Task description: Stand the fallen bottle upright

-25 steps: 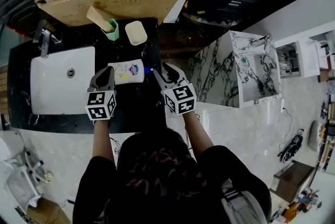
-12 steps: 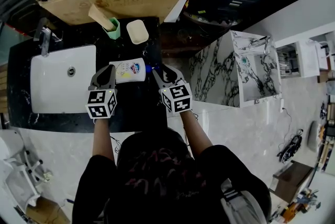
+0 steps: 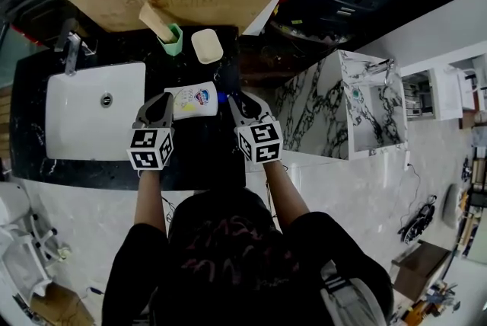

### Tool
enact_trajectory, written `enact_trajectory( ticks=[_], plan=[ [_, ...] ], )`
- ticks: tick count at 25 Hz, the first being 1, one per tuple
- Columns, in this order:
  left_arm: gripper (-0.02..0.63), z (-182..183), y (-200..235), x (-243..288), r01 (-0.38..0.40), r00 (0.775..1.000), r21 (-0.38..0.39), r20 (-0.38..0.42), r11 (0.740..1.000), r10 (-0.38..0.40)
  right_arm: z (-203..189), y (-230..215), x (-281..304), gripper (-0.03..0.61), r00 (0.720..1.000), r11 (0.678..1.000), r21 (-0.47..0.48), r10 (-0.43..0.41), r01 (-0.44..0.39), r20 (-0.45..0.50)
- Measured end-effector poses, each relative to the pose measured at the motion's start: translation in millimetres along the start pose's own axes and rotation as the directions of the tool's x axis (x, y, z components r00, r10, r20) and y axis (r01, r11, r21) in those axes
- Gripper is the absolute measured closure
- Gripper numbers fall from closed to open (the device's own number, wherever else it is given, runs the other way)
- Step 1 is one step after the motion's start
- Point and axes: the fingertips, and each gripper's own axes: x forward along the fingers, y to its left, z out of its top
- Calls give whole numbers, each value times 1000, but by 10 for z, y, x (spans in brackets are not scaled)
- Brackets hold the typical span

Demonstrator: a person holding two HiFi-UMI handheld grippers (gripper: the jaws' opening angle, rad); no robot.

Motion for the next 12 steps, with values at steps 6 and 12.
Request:
enact_trajectory(
  ticks=[6, 12],
  plan=[
    [598, 2, -20, -33, 16, 1000, -20, 16, 1000, -15, 300, 7, -47, 486, 999, 998, -62, -12, 14, 41],
    [598, -1, -67, -52, 23, 999, -38, 34, 999, -22, 692, 96, -132, 486, 995, 983, -182, -20, 37, 95]
  ],
)
